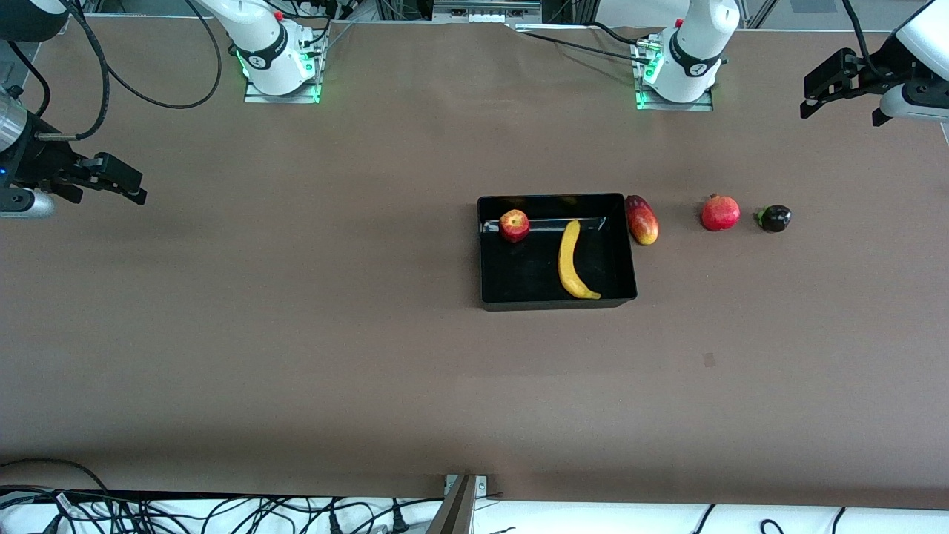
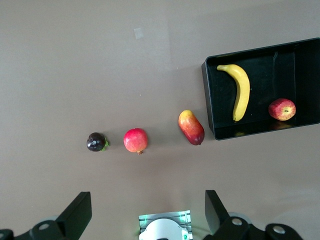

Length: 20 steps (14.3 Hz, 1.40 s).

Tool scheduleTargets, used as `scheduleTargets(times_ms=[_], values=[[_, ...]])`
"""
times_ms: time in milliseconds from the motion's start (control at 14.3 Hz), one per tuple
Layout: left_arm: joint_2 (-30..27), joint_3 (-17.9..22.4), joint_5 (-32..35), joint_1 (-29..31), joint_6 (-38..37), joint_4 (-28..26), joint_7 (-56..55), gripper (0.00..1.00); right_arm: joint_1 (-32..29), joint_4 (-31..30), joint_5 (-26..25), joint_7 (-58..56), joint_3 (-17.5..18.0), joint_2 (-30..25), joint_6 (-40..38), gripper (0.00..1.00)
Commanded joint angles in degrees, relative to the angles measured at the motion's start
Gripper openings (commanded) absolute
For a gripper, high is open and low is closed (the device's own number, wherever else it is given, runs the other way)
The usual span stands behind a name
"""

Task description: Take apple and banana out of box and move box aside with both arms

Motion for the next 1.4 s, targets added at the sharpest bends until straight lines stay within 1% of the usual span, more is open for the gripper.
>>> scheduleTargets(times_ms=[0,280,350,420,559,699,769,839,909,1049,1119,1259,1329], values=[[-1.71,0.16,0.64,-0.37,0.7,-1.68,-0.5,1.0,-0.23,0.68,-0.75,0.03,0.21,0.2,-0.09,1.0],[-1.62,0.16,0.47,-0.37,0.88,-1.68,-0.5,1.0,-0.23,0.68,-0.75,0.03,0.21,0.2,-0.09,1.0],[-1.53,0.16,0.38,-0.37,1.23,-1.68,-1.64,1.0,-0.23,0.68,-0.75,0.03,0.21,0.2,-0.09,1.0],[-1.01,-0.11,0.38,-0.72,2.27,-1.77,-5.21,1.0,-0.23,0.68,-0.75,0.03,0.21,0.2,-0.09,1.0],[2.67,-1.94,0.47,-2.48,6.04,-1.94,-14.44,1.0,-0.31,0.68,-0.75,0.03,0.21,0.2,-0.09,1.0],[6.71,-4.23,0.29,-3.18,12.62,-3.43,-21.56,1.0,-0.23,0.68,-0.66,0.11,0.21,0.2,-0.09,1.0],[9.17,-5.11,-1.1,-3.27,15.96,-3.52,-26.12,1.0,-0.05,0.68,-0.74,0.11,0.21,0.2,-0.09,1.0],[11.98,-5.64,-4.86,-3.27,18.87,-3.53,-30.69,1.0,-0.05,0.68,-0.75,0.2,0.21,0.2,-0.09,1.0],[14.7,-5.82,-6.29,-3.27,20.9,-3.53,-32.3,1.0,-0.05,0.68,-0.75,0.2,0.21,0.2,-0.09,1.0],[20.59,-8.53,-6.83,-3.71,27.04,-3.87,-35.9,1.0,-0.31,0.6,-0.66,0.38,0.21,0.2,-0.53,1.0],[22.97,-9.68,-6.83,-4.41,30.2,-4.4,-39.4,1.0,-0.31,0.59,-0.57,0.55,0.12,0.2,-0.62,1.0],[26.14,-10.65,-6.39,-7.21,35.66,-5.89,-45.83,1.0,-0.4,0.59,-0.57,0.29,0.12,0.2,-0.36,1.0],[27.55,-10.65,-5.95,-9.93,37.77,-6.42,-49.16,1.0,-0.4,0.59,-0.57,0.2,0.12,0.2,-0.36,1.0]])
